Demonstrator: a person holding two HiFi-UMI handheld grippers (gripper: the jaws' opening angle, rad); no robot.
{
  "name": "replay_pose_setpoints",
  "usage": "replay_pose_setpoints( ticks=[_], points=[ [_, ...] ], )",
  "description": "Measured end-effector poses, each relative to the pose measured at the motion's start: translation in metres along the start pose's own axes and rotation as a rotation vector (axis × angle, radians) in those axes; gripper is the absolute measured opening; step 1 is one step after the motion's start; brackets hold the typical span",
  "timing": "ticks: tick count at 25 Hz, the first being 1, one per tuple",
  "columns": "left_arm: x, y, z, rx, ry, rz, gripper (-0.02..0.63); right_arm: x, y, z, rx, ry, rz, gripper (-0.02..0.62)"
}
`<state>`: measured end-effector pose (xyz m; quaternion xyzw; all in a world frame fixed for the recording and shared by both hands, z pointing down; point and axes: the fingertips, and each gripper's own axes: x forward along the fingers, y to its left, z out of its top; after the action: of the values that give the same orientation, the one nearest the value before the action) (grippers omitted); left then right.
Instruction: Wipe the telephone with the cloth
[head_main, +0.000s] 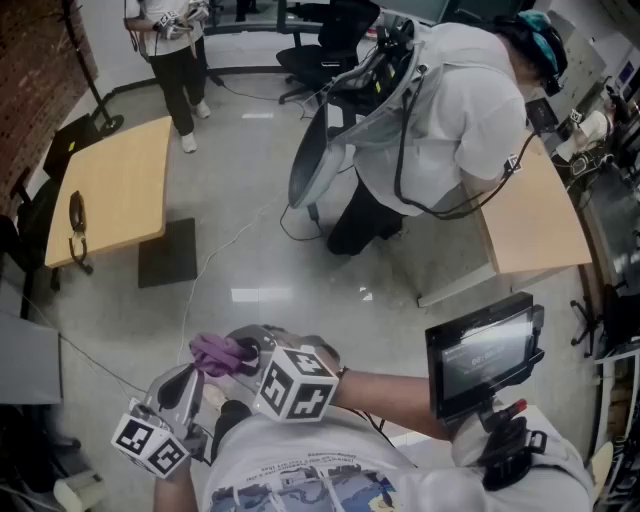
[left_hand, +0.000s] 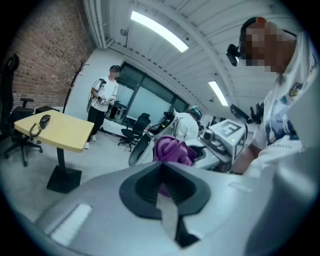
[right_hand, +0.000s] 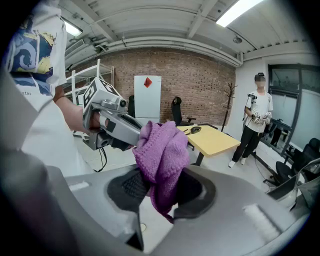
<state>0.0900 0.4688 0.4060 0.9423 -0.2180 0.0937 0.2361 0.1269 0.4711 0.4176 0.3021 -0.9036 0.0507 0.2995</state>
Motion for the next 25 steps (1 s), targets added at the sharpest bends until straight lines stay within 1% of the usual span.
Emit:
replay_pose_setpoints(
  ticks=[5,9,14,17,20,23,25],
  points=[
    [0.001,0.001,0.000,0.024,0.016,0.007,0.003,0.000,-0.004,0.000,0.002,0.004,-0.001,0.121],
    [0.020,0.006,-0.001,0.024,0.026,0.023,0.003,-0.001,-0.018,-0.010,0.013,0.006,0.029,0.121],
    [0.013,0.013,-0.001,0.016,0.020,0.045,0.003,0.006,-0.017,-0.010,0.023,0.025,0.055,0.123],
    [0.008,0.028,-0.006,-0.006,0.024,0.077,0.003,0.022,-0.023,-0.009,0.016,0.029,0.083,0.123],
    [0.012,0.048,-0.009,-0.025,0.028,0.101,0.003,0.036,-0.037,-0.008,0.011,0.035,0.103,0.123],
    [0.015,0.072,0.003,-0.016,0.015,0.109,0.004,0.052,-0.053,0.002,0.003,0.044,0.108,0.123],
    [0.016,0.094,0.016,-0.010,-0.005,0.121,0.005,0.066,-0.065,0.014,-0.021,0.045,0.104,0.123]
  ],
)
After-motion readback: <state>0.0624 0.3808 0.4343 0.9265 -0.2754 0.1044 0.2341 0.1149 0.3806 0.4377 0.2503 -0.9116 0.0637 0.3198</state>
